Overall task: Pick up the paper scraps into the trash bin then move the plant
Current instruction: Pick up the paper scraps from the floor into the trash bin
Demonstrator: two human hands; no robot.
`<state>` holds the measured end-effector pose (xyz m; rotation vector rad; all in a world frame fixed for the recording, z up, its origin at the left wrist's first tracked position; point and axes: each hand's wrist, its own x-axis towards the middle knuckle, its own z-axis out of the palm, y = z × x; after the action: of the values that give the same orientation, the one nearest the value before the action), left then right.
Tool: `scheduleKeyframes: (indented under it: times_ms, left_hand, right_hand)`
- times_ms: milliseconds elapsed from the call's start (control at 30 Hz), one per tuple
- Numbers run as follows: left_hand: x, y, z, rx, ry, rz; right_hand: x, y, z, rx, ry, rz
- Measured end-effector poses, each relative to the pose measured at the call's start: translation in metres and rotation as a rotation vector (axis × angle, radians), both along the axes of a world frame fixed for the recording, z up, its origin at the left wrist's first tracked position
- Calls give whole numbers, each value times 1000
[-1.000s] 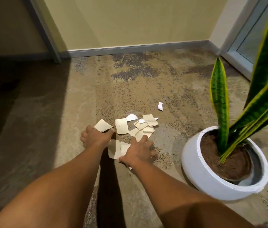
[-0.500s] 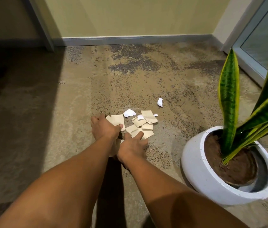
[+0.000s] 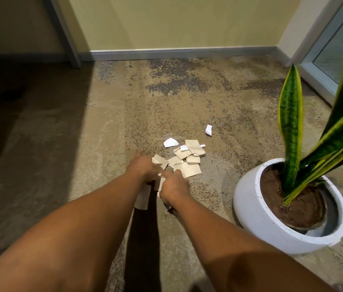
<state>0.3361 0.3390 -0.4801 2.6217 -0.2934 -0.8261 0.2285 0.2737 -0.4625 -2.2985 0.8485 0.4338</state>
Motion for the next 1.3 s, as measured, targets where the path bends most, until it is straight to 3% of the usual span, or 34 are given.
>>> scheduleKeyframes:
  times_ms: [333, 467, 633, 800, 1100, 1300]
  left_hand:
    - [-10, 26, 31, 47, 189, -231]
    - [-14, 33, 39, 222, 393, -292]
    - [-18, 40, 37, 241, 550, -287]
    - [-24, 41, 33, 234, 517, -336]
    - [-46, 35, 38, 508, 280, -643]
    - [-58, 30, 39, 478, 167, -725]
  right_hand:
    - [-22, -7, 2, -143, -14, -65]
    - [-27, -9, -6, -123, -104, -26]
    - [-33, -10, -11, -84, -140, -57]
    - [-35, -11, -11, -64, -149, -116]
    - [-54, -18, -9, 24, -101, -227]
    - [-63, -25, -11, 75, -57, -251]
